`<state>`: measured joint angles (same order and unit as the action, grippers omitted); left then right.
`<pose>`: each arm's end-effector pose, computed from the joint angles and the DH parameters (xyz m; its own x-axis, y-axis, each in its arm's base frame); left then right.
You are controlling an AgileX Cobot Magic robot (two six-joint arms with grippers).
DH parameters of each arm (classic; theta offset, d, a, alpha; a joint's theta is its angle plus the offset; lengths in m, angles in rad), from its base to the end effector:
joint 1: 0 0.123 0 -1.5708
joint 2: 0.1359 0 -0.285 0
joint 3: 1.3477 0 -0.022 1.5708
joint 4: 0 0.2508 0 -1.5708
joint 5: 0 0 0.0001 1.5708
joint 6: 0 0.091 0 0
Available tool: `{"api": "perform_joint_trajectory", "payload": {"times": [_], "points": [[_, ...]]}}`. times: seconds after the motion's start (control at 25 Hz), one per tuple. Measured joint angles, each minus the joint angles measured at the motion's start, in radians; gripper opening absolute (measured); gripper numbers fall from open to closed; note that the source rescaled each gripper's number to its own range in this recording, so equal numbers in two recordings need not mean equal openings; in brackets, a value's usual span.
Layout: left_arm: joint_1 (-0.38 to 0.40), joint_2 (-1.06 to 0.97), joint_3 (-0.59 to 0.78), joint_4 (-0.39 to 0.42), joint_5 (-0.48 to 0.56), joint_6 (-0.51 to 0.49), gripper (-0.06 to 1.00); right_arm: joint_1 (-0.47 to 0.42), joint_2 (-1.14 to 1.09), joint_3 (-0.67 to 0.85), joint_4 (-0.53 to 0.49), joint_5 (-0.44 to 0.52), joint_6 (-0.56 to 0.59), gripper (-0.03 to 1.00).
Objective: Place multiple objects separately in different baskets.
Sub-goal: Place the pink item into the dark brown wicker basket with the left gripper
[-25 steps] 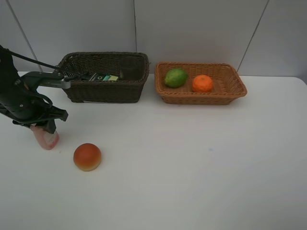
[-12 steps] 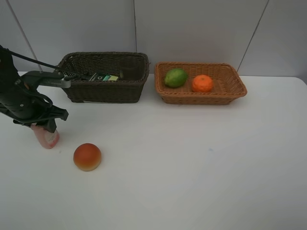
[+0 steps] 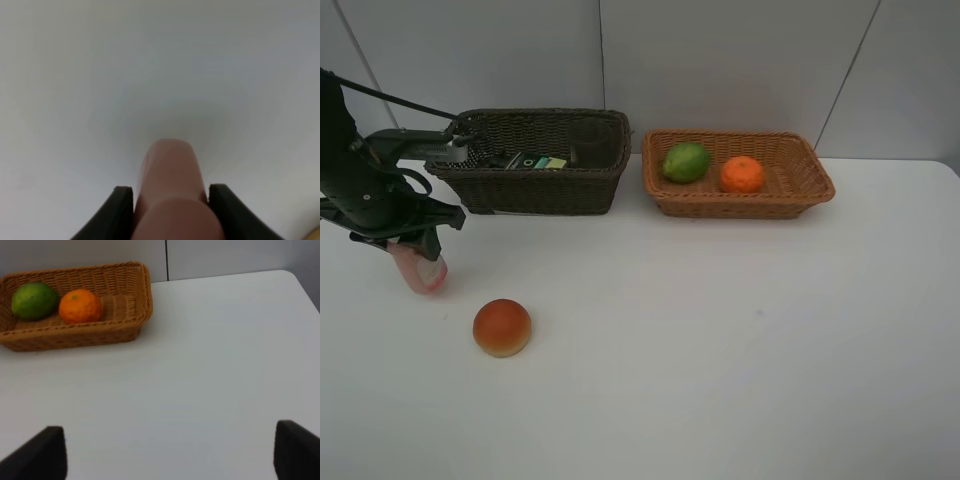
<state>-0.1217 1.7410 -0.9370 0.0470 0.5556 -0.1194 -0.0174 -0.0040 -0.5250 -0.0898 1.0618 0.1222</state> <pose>0.3140 -0.0361 0.1596 -0.9547 0.0368 -0.2954 0.0385 0.9993 0.0002 -0.0088 -0.0070 0.2843 -0.4212 0.0854 -0.9030 0.1214 0.9919 0.0372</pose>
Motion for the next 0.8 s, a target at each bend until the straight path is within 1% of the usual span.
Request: {"api": "perform_joint_trajectory", "payload": {"times": [0.24, 0.48, 0.68, 0.8], "points": [[0.0, -0.024, -0.154, -0.047, 0.137, 0.0, 0.43, 0.0, 0.0, 0.0, 0.0, 0.0, 0.0, 0.67], [0.0, -0.025, -0.331, -0.056, 0.245, -0.001, 0.43, 0.0, 0.0, 0.0, 0.0, 0.0, 0.0, 0.67], [0.0, -0.025, -0.446, -0.056, 0.26, -0.002, 0.43, 0.0, 0.0, 0.0, 0.0, 0.0, 0.0, 0.67], [0.0, -0.025, -0.479, -0.054, 0.221, -0.002, 0.43, 0.0, 0.0, 0.0, 0.0, 0.0, 0.0, 0.67]]}}
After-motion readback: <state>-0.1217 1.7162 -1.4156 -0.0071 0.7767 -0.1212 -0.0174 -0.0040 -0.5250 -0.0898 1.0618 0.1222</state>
